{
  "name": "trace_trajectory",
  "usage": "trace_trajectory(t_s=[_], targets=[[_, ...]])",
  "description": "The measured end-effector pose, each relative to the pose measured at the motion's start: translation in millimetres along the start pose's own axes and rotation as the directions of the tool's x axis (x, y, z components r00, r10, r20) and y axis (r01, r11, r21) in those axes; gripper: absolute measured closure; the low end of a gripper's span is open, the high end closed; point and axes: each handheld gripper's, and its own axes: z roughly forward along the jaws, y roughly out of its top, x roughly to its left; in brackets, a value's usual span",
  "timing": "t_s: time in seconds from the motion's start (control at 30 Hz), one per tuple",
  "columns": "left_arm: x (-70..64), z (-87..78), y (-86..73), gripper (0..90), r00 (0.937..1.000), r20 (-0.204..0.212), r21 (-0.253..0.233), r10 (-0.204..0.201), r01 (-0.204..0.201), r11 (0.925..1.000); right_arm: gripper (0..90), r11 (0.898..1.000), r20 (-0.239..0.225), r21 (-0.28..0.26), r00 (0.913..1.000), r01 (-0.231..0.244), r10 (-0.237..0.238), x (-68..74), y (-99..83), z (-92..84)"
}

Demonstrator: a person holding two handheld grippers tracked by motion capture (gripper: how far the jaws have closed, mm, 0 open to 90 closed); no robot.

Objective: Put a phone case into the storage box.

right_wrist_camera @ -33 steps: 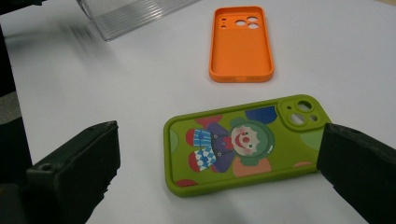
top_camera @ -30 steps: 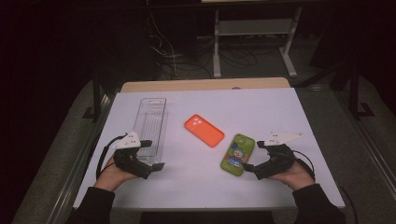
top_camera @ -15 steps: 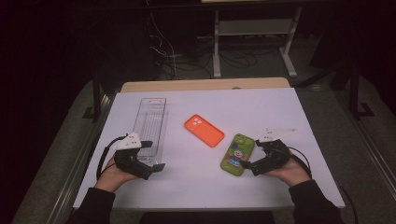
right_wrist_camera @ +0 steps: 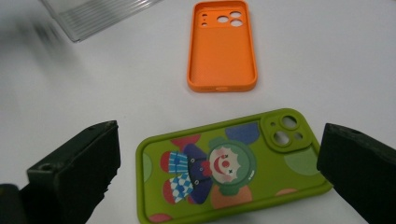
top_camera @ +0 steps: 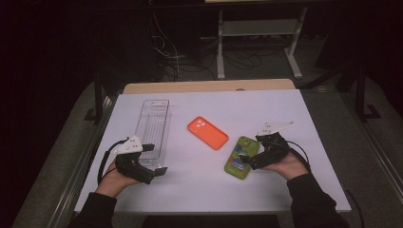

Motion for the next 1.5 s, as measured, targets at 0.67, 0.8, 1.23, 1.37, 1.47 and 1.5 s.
trace_trajectory(t_s=[0.67, 0.8, 1.23, 1.37, 1.47, 1.5], targets=[[0.2, -1.7, 2.1, 0.0, 1.0000, -0.002, -0.026, -0.001, 0.001, 0.9996, 0.0, 1.000, 0.008, 0.023, 1.0000, -0.004, 0.004, -10.3, 31.6, 19.7], [0.4, -2.1, 2.2, 0.0, 1.0000, -0.003, -0.027, 0.001, -0.001, 0.9996, 0.0, 0.999, 0.014, 0.034, 0.9999, 0.000, 0.000, -10.0, 39.8, 26.0], [-0.6, -1.0, 2.2, 0.0, 1.0000, -0.003, -0.023, -0.004, 0.004, 0.9997, 0.0, 0.999, 0.009, 0.045, 0.9999, 0.007, -0.007, -10.4, 61.9, 44.1], [0.2, -1.7, 2.2, 0.0, 1.0000, -0.004, -0.024, 0.003, -0.003, 0.9997, 0.0, 0.999, 0.009, 0.051, 0.9998, 0.015, -0.016, -10.0, 69.6, 49.1], [0.7, -1.8, 2.2, 0.0, 1.0000, -0.005, -0.028, -0.001, 0.001, 0.9996, 0.0, 0.998, 0.006, 0.053, 0.9998, 0.016, -0.016, -9.2, 76.1, 54.1], [1.0, -2.2, 2.4, 0.0, 1.0000, -0.005, -0.024, 0.002, -0.002, 0.9997, 0.0, 0.998, 0.007, 0.055, 0.9998, 0.019, -0.020, -9.1, 78.4, 55.8]])
